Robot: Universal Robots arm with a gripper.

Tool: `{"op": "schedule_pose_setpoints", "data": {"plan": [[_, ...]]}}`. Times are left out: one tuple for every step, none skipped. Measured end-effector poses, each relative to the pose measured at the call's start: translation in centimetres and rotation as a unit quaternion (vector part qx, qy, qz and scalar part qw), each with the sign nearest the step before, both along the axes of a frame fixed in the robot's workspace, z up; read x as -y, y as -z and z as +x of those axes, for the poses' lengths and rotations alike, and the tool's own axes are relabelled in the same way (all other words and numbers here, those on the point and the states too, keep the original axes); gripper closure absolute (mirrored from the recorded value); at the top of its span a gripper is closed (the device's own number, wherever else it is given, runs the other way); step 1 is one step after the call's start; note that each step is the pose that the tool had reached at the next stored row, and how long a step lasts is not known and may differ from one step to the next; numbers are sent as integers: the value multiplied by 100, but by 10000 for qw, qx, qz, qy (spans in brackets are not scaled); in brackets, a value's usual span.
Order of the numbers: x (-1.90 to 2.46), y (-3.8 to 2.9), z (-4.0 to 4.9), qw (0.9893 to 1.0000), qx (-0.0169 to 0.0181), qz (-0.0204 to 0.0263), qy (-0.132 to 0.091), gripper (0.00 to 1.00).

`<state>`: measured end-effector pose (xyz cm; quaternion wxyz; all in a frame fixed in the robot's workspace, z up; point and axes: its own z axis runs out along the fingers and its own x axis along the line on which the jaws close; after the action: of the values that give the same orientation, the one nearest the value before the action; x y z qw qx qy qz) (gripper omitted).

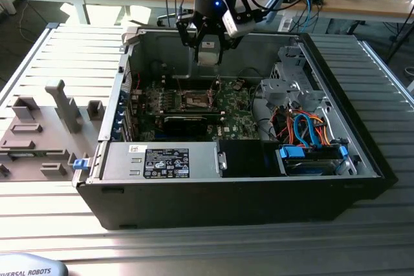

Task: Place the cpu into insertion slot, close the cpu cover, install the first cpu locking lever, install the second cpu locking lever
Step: 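Place the cpu into insertion slot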

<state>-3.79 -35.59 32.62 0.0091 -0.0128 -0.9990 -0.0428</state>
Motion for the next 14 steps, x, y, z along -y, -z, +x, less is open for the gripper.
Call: {"op": "schedule_pose_setpoints", "data": {"plan": [[0,2,0,10000,0,0,0,46],[0,4,0,10000,0,0,0,46],[0,6,0,10000,0,0,0,46],[0,8,0,10000,0,0,0,46],[0,9,0,10000,0,0,0,46],[0,12,0,10000,0,0,0,46],[0,14,0,10000,0,0,0,46],[0,16,0,10000,0,0,0,46],[0,18,0,10000,0,0,0,46],[0,21,0,10000,0,0,0,46],[0,22,0,10000,0,0,0,46],[0,24,0,10000,0,0,0,46],[0,26,0,10000,0,0,0,46],[0,28,0,10000,0,0,0,46]]}}
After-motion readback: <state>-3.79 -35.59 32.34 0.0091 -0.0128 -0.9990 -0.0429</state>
